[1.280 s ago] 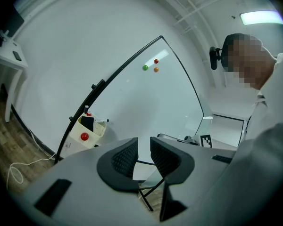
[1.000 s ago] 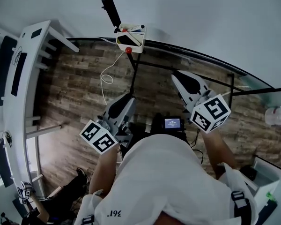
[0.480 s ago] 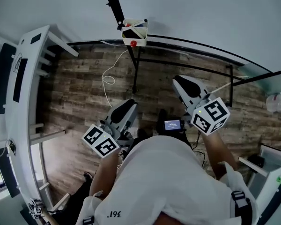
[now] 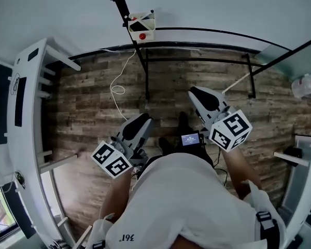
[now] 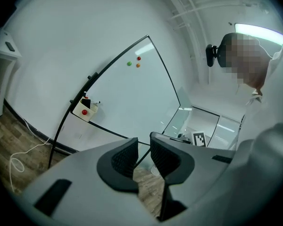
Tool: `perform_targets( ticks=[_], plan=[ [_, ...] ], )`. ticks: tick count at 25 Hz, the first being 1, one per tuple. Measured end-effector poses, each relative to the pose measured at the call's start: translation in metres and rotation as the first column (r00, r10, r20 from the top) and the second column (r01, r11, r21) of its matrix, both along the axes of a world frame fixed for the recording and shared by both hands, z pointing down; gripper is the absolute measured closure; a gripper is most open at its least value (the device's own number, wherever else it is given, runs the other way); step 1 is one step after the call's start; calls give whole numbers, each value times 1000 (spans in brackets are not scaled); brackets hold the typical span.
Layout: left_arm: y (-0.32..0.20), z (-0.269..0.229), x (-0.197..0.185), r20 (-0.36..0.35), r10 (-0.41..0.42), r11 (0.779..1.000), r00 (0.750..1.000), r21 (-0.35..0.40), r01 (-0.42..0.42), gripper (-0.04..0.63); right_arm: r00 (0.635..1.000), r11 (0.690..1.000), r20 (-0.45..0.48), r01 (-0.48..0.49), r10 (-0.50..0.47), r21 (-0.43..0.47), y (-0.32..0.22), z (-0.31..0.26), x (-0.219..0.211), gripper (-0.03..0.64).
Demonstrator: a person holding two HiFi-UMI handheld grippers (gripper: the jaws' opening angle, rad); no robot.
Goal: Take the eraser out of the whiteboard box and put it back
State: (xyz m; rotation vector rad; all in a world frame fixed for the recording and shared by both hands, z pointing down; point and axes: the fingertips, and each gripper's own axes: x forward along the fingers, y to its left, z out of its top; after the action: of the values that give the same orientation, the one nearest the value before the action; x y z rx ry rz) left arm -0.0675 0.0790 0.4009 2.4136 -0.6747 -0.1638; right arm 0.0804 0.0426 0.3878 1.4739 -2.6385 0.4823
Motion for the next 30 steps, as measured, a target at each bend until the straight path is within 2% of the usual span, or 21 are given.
perform_targets(
  ticks=[5,12,21,30],
  plan=[
    [22,-4,-5,-1,36,999,999,14,-36,508,999,999,-6,-42,42,-7,33,0,-1,560],
    [31,-12,-3,2,13,1000,1000,27,-13,508,999,998,-3,-52,52,-20,45,-1,12,560],
    [37,-20,33,6,4,1000,1000,30,-4,508,999,999,-25,-30,30,-20,52,-9,43,566],
    [42,-9,60,59,22,999,998,23,-24,528,997,1000,-70,-28,27,-13,57,-4,64,592]
  ],
)
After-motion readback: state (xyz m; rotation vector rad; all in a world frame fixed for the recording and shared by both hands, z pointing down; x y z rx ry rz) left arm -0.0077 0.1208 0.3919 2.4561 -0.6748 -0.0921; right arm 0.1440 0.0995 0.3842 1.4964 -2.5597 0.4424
